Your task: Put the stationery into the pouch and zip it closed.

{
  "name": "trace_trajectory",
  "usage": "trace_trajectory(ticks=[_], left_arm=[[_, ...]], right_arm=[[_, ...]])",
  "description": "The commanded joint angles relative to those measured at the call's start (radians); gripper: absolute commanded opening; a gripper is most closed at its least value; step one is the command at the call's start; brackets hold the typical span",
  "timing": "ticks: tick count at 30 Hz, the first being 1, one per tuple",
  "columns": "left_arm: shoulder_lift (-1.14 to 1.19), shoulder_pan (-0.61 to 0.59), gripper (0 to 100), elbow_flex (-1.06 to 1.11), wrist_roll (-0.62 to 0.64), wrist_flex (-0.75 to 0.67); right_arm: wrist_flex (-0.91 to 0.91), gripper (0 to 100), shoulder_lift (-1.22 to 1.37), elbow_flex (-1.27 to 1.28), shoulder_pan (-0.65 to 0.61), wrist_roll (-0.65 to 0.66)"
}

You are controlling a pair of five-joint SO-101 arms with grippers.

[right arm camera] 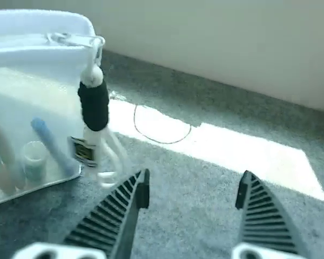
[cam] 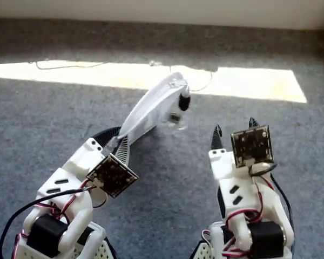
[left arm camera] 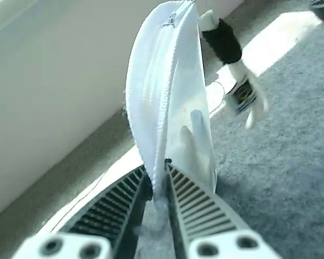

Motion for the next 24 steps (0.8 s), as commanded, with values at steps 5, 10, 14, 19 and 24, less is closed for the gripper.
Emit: trace_trajectory(ticks=[5, 10, 14, 19, 24], left_arm=[[-0.019, -0.226, 0, -0.025, -0.097, -0.114], [-0.016, -0.311, 0, -0.025, -0.133, -0.207], [-0.013, -0.314, 0, -0.021, -0.132, -0.222], [-0.012, -0.239, 0, 0.044, -0.126, -0.224], [-0.012, -0.145, 0, 0.108, -0.058, -0.227]], right_arm=[[0.124, 24.5, -0.054, -0.122, -0.067, 0.015], [0.156, 24.5, -0.062, -0.12, -0.067, 0.015], [0.183, 24.5, -0.062, -0.122, -0.067, 0.015], [0.252, 24.5, -0.064, -0.127, -0.067, 0.015], [0.302, 24.5, -0.064, -0.122, -0.065, 0.015]])
